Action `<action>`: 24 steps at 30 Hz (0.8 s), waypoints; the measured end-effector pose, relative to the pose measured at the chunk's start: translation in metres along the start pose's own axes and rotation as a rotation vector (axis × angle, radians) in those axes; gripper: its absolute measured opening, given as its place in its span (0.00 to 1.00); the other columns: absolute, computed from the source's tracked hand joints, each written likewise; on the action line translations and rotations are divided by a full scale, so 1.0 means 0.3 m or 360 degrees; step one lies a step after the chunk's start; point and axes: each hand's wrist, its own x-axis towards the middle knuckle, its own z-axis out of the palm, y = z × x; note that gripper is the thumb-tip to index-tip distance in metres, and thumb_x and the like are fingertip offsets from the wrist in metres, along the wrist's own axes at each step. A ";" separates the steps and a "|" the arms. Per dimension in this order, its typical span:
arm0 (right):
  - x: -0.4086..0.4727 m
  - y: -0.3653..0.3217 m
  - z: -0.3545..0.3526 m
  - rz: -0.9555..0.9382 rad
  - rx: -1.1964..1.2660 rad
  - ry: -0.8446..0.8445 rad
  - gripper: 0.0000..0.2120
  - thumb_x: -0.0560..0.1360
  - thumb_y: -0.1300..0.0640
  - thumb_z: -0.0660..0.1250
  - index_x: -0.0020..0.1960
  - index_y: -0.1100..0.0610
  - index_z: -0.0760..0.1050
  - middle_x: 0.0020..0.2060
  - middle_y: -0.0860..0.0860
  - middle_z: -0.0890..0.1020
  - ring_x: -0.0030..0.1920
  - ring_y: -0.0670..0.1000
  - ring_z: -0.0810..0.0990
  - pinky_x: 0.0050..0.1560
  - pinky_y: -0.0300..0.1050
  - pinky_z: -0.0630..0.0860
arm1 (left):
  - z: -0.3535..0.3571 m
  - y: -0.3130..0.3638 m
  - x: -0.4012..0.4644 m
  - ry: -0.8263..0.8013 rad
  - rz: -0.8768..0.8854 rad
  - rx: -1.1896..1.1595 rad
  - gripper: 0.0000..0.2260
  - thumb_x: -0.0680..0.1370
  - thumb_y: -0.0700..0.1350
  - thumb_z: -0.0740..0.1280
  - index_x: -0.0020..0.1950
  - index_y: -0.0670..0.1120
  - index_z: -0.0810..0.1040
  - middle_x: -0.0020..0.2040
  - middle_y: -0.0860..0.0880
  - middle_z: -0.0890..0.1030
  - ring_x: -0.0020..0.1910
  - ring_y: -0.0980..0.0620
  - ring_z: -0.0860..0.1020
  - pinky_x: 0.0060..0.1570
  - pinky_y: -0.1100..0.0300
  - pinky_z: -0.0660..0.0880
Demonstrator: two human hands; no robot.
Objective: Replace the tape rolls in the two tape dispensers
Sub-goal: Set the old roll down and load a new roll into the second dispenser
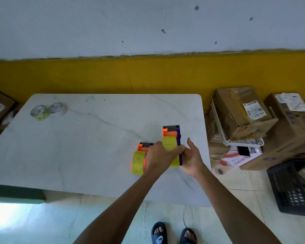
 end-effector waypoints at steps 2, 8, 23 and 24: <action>-0.008 0.072 0.000 0.0007 0.0074 0.0104 0.33 0.78 0.37 0.54 0.68 0.63 0.71 0.58 0.62 0.81 0.54 0.62 0.82 0.49 0.57 0.81 | 0.020 -0.010 0.006 -0.0043 -0.0092 0.0048 0.26 0.62 0.70 0.68 0.28 0.47 0.68 0.24 0.53 0.71 0.24 0.51 0.72 0.26 0.62 0.66; -0.010 0.221 -0.072 0.0088 0.0340 0.0389 0.35 0.77 0.37 0.53 0.70 0.64 0.68 0.56 0.63 0.80 0.54 0.64 0.79 0.56 0.61 0.74 | 0.100 -0.080 0.014 -0.0216 -0.0245 0.0182 0.21 0.66 0.64 0.69 0.31 0.47 0.71 0.29 0.51 0.74 0.29 0.51 0.75 0.29 0.62 0.69; -0.003 0.095 -0.158 0.0689 -0.0870 0.0852 0.44 0.75 0.30 0.47 0.58 0.71 0.73 0.50 0.66 0.81 0.45 0.64 0.83 0.38 0.53 0.82 | 0.195 -0.130 0.074 -0.0284 -0.0228 0.0374 0.18 0.68 0.60 0.69 0.33 0.47 0.68 0.29 0.51 0.72 0.27 0.52 0.73 0.28 0.62 0.69; -0.006 0.086 -0.165 0.0694 -0.0997 0.0918 0.43 0.75 0.30 0.47 0.55 0.70 0.75 0.48 0.65 0.82 0.44 0.63 0.83 0.39 0.53 0.82 | 0.200 -0.135 0.071 -0.0280 -0.0237 0.0382 0.18 0.67 0.60 0.69 0.33 0.46 0.68 0.29 0.51 0.72 0.28 0.51 0.73 0.29 0.62 0.69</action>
